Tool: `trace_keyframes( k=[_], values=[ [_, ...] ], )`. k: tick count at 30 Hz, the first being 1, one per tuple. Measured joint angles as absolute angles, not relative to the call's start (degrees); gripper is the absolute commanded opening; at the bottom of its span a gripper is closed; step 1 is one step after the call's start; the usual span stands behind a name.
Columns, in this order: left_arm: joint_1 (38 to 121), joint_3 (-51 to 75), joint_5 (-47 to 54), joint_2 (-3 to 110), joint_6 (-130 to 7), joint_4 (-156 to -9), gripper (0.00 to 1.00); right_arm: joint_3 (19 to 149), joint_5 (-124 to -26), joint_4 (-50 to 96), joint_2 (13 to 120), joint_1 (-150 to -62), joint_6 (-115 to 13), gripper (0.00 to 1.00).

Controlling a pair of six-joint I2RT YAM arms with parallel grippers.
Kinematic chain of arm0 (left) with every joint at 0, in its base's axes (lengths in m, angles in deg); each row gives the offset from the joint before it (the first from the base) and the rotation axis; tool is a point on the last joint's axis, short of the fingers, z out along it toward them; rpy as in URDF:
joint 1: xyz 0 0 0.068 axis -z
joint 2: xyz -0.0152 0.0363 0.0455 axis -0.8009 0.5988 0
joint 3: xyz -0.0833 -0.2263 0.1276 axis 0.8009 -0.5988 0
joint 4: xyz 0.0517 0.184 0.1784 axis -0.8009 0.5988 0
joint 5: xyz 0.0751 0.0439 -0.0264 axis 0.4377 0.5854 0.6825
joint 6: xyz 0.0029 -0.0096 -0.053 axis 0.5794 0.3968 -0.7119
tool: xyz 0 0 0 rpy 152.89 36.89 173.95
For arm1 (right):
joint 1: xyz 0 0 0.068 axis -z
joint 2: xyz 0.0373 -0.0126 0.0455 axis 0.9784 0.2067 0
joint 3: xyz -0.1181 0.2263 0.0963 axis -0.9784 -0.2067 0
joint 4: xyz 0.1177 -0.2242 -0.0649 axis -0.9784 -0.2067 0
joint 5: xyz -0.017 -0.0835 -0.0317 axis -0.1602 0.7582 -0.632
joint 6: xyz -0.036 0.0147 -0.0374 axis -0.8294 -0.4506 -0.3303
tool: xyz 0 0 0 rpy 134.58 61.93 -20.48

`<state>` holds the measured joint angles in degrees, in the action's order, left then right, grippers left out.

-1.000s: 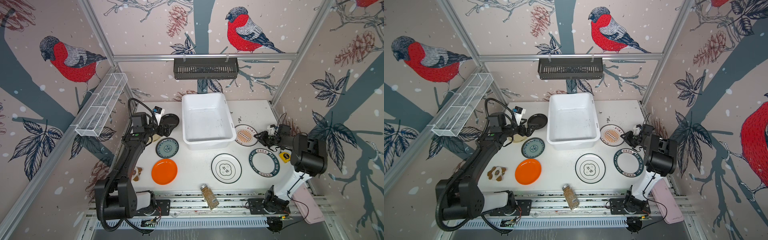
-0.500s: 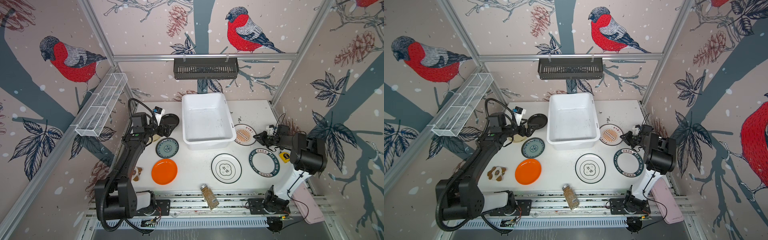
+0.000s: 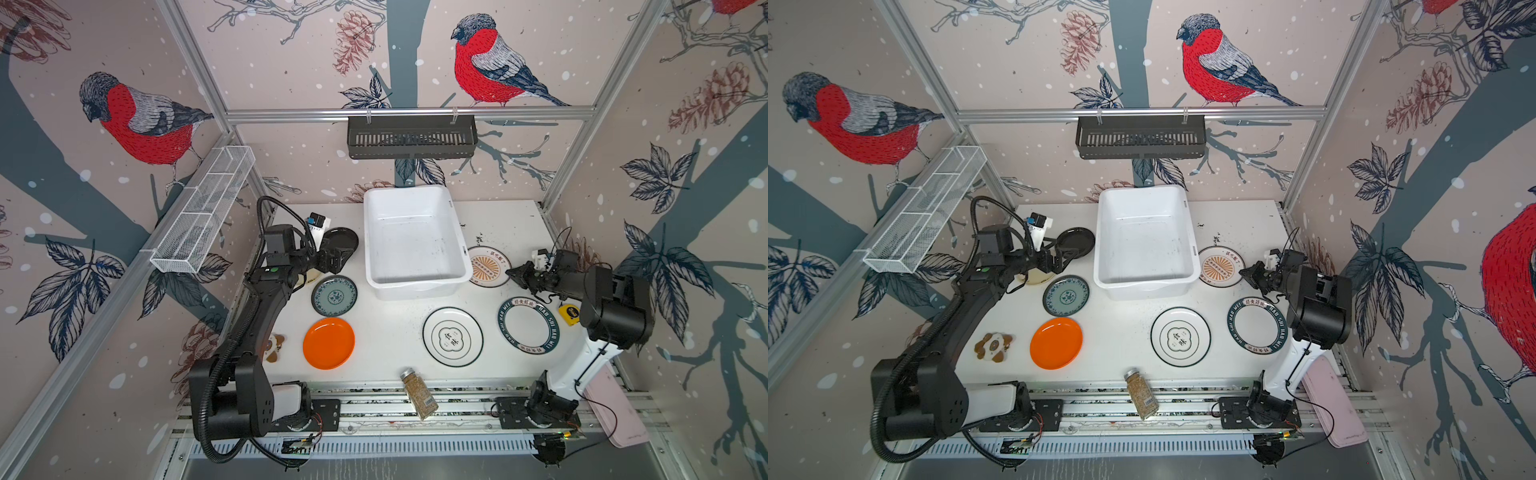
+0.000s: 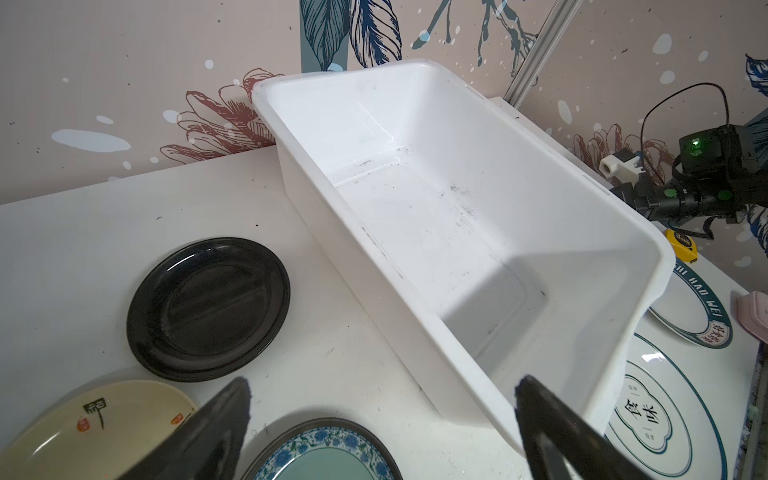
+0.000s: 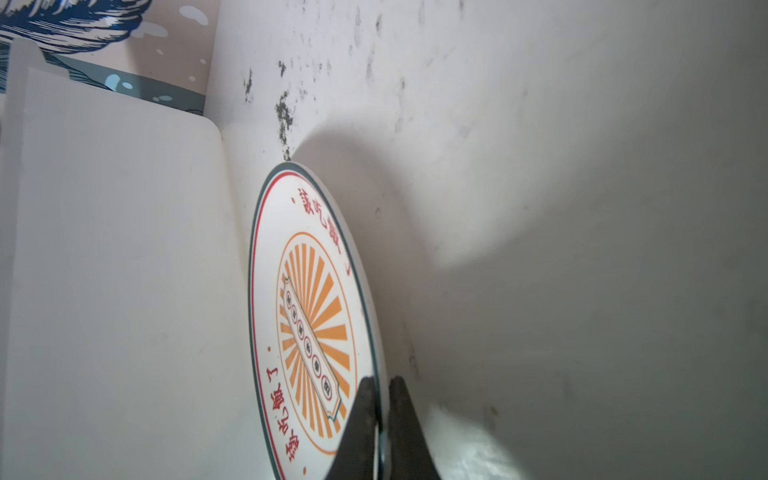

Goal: Place the plates into the plastic bin on the countertop
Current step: 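Close right gripper on the sunburst plate's rim and lift it upright, then carry the sunburst plate with right gripper over into the white bin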

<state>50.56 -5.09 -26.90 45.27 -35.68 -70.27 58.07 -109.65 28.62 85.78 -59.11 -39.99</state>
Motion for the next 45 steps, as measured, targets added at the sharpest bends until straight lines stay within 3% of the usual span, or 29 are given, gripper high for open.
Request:
trace_keyframes(
  k=[32,45],
  values=[
    [50.67,5.08,-24.69,47.15,-35.13,-64.13,0.99,66.42,-109.37,25.28,68.95,-56.0,-29.02,0.01],
    [50.67,10.89,-24.28,50.32,-35.09,-61.05,0.98,83.95,-106.25,14.2,70.99,-73.31,-29.96,0.01]
  ],
)
